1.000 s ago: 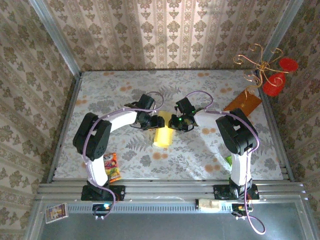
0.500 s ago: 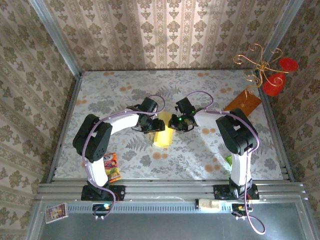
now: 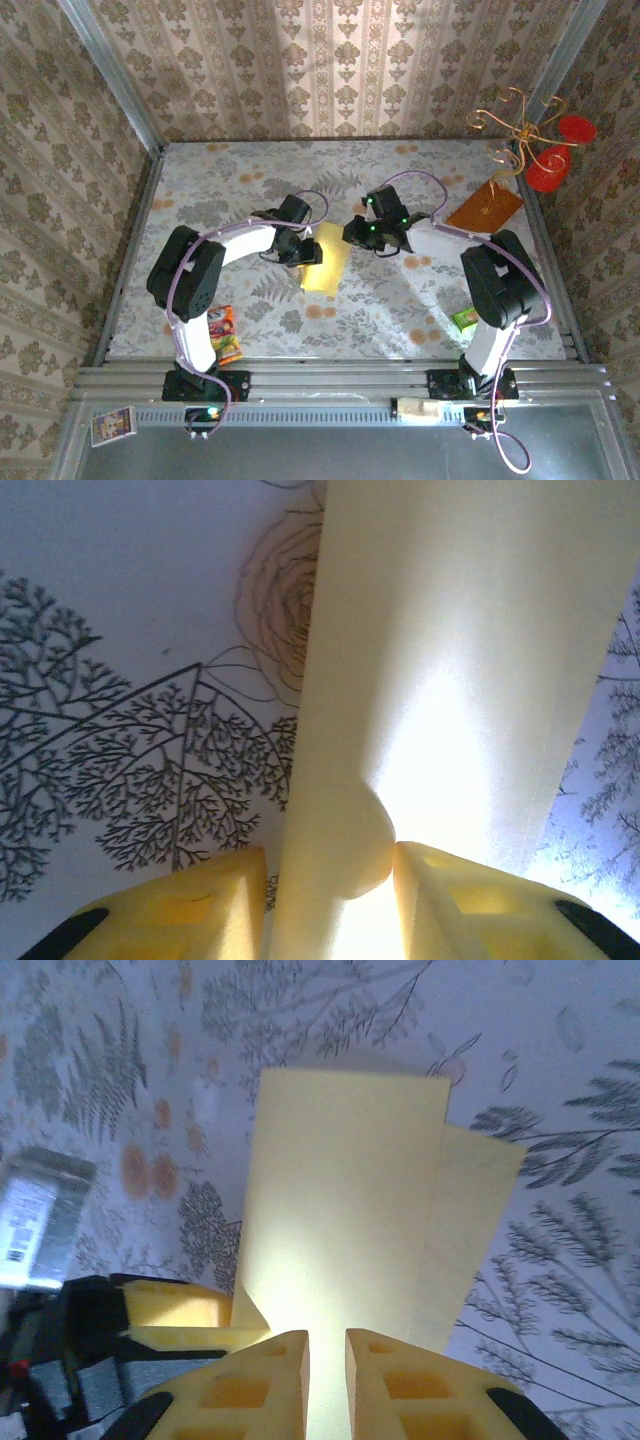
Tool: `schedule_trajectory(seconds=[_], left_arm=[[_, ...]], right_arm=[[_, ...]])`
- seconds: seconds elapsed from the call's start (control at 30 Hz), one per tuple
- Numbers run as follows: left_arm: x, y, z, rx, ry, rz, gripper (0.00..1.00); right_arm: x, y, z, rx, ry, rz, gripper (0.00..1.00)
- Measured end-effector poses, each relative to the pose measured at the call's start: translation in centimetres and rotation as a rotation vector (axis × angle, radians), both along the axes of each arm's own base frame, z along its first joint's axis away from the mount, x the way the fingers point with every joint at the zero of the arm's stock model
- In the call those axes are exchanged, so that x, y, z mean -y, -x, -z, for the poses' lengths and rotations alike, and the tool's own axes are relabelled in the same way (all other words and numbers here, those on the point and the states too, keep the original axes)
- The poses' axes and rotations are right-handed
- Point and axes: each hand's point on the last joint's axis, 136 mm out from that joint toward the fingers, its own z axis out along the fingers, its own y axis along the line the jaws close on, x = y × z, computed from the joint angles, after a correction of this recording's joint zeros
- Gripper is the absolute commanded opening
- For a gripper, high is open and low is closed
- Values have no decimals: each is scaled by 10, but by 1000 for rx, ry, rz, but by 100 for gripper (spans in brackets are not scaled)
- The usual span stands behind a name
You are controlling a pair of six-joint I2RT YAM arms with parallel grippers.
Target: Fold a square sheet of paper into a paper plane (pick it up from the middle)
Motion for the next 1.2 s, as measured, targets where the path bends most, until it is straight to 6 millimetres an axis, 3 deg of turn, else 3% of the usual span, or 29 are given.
schedule_trajectory(seconds=[0.43, 1.2], left_arm=[[1, 4, 3, 27, -11, 169, 37], [2, 3, 6, 7, -42, 181, 40]], right_arm=[[53, 3, 14, -22, 48, 142, 19], [57, 0, 9, -17, 33, 172, 19]])
